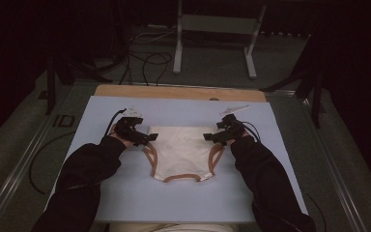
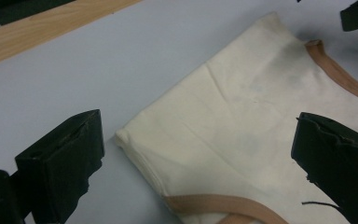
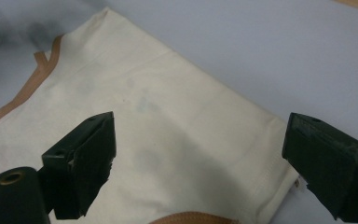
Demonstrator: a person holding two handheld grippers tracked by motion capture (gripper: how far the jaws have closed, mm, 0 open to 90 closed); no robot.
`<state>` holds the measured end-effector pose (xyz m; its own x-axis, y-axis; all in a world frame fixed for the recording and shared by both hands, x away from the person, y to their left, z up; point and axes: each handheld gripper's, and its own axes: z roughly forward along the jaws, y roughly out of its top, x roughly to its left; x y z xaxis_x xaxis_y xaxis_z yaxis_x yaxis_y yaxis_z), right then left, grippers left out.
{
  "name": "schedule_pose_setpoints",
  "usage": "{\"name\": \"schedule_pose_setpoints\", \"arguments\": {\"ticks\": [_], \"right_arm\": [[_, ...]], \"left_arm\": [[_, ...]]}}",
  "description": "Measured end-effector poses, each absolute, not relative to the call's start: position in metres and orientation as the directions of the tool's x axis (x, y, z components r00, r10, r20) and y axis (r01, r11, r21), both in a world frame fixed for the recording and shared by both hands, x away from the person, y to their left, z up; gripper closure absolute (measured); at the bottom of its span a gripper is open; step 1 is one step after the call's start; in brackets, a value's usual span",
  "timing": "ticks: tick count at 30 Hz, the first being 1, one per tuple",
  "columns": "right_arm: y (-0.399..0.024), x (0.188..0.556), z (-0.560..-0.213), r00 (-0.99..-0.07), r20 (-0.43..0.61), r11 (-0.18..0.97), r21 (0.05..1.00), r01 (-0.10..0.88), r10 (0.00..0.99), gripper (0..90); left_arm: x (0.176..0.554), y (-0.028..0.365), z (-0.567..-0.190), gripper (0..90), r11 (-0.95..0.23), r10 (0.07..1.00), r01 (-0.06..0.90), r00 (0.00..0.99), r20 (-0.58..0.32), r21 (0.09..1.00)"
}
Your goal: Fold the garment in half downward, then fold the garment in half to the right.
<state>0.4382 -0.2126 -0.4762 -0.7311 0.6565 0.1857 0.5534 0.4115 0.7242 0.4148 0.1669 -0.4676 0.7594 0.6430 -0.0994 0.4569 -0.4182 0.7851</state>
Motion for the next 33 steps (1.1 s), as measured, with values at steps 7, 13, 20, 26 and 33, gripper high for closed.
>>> {"name": "schedule_pose_setpoints", "arguments": {"ticks": [7, 13, 20, 26, 33], "right_arm": [[-0.207, 0.434, -0.469, -0.743, 0.149, 0.417, 0.748, 0.516, 0.652, 9.6], [-0.202, 0.431, -0.459, -0.754, 0.132, 0.416, 0.767, 0.489, 0.643, 9.6], [-0.193, 0.426, -0.448, -0.782, 0.117, 0.44, 0.771, 0.46, 0.612, 9.6], [-0.185, 0.425, -0.442, -0.798, 0.119, 0.443, 0.779, 0.444, 0.591, 9.7], [-0.176, 0.425, -0.436, -0.805, 0.118, 0.442, 0.785, 0.434, 0.581, 9.7]], "left_arm": [[0.399, 0.171, -0.458, 3.7, -0.409, 0.614, 0.423, 0.783, -0.1, 0.809], [0.384, 0.169, -0.448, 3.6, -0.429, 0.567, 0.378, 0.82, -0.081, 0.821], [0.368, 0.165, -0.441, 2.3, -0.45, 0.518, 0.333, 0.853, -0.061, 0.828], [0.353, 0.162, -0.442, 2.0, -0.486, 0.456, 0.28, 0.889, -0.034, 0.828], [0.342, 0.163, -0.446, 2.0, -0.493, 0.434, 0.259, 0.901, -0.023, 0.831]]}}
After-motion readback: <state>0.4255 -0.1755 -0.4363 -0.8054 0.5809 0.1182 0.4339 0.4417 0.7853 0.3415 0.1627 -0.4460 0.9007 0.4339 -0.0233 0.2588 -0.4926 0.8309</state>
